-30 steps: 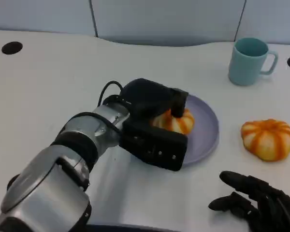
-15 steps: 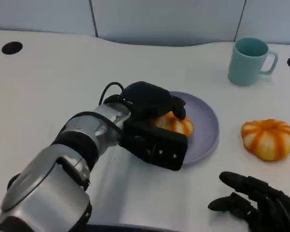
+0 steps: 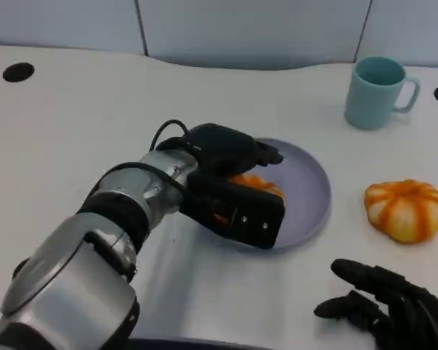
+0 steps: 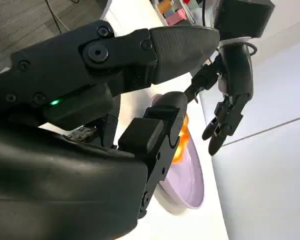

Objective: Grasp the bread from the table and place it into the plate.

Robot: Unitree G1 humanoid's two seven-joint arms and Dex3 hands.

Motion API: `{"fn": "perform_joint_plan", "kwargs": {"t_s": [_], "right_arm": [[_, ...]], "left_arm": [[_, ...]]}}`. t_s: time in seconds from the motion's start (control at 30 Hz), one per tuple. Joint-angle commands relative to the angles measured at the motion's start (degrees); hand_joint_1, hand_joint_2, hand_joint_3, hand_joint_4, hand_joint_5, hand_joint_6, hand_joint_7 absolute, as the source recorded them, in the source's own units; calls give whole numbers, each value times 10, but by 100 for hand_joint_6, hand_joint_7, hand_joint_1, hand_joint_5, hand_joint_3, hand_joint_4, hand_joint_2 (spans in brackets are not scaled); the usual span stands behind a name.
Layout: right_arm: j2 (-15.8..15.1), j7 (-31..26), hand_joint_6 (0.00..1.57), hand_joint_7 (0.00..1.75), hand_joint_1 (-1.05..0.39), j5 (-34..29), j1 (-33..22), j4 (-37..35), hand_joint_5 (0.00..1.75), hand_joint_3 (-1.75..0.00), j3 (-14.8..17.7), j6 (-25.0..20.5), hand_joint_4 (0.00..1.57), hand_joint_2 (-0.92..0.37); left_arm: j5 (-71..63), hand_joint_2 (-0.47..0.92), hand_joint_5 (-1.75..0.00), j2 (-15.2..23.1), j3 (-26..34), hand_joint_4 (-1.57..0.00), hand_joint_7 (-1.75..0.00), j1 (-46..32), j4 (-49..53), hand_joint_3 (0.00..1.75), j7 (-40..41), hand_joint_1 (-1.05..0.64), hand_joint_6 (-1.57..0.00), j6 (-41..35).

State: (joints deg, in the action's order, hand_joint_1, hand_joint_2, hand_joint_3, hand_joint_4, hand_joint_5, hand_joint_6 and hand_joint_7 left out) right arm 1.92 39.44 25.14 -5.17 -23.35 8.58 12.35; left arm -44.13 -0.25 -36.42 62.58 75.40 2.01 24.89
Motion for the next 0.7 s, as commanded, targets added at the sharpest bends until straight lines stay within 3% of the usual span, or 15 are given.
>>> {"fn": "perform_joint_plan", "kwargs": {"t_s": [0.03, 0.43, 0.7], "right_arm": [[-3, -6, 97, 1, -75, -1, -10, 1, 94, -28, 1, -6, 62, -92], [-5, -7, 97, 1, -74, 0, -7, -2, 94, -28, 3, -5, 63, -92], [-9, -4, 96, 0, -74, 2, -5, -5, 94, -29, 5, -8, 63, -92]], "left_arm": [[14, 92, -33, 12, 13, -9, 0, 19, -4, 4, -23, -65, -28, -2], [85, 92, -31, 52, 74, -5, 0, 28, -22, 6, -114, -71, -22, 24], [193, 92, -37, 78, 167, -5, -1, -3, -32, 2, -196, -63, -24, 62]]}}
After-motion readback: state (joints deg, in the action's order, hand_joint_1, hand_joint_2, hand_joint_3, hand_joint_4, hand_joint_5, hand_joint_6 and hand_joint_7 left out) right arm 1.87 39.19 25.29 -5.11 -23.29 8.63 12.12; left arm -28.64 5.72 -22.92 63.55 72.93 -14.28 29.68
